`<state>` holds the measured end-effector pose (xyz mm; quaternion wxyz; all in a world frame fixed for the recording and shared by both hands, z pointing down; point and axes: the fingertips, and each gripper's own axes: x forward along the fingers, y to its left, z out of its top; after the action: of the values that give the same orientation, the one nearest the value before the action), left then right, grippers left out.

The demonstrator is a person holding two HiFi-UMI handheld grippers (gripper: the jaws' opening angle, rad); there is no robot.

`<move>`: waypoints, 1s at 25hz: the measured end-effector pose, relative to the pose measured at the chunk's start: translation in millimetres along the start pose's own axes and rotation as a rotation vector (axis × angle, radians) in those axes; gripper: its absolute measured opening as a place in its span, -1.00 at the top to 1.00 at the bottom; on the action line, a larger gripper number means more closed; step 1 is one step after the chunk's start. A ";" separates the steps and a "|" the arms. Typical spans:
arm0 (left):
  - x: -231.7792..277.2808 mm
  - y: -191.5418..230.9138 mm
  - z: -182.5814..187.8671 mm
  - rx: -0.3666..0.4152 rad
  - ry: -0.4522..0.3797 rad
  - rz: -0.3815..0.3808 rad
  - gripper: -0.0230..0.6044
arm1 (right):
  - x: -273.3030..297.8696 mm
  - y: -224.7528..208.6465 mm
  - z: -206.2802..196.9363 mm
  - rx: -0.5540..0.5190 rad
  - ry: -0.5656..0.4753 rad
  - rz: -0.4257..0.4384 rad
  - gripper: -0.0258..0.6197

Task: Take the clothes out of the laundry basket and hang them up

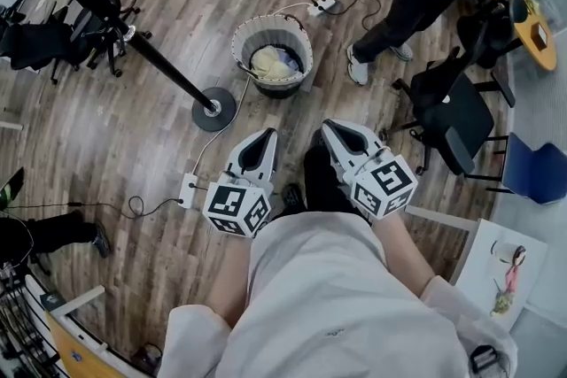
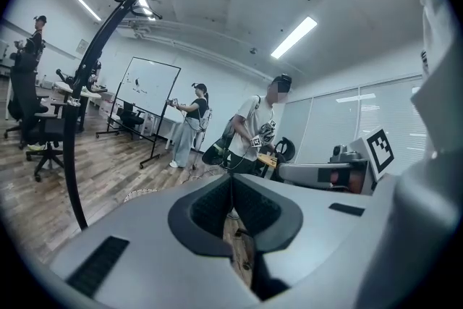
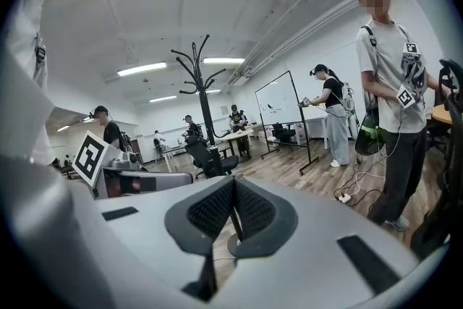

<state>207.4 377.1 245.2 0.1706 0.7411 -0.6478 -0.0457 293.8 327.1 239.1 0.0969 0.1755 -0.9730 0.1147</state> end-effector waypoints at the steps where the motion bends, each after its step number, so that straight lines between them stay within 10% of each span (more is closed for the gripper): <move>1: 2.7 2.2 0.6 -0.001 0.001 0.000 0.86 | 3.2 -1.9 0.9 0.000 0.001 0.003 0.90; 25: 153.9 75.4 57.5 -0.010 0.072 0.049 0.86 | 124.8 -131.4 60.1 0.053 0.053 0.066 0.89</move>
<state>143.6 208.1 238.4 0.1988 0.7253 -0.6589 -0.0181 218.0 151.9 235.1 0.1141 0.1427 -0.9719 0.1483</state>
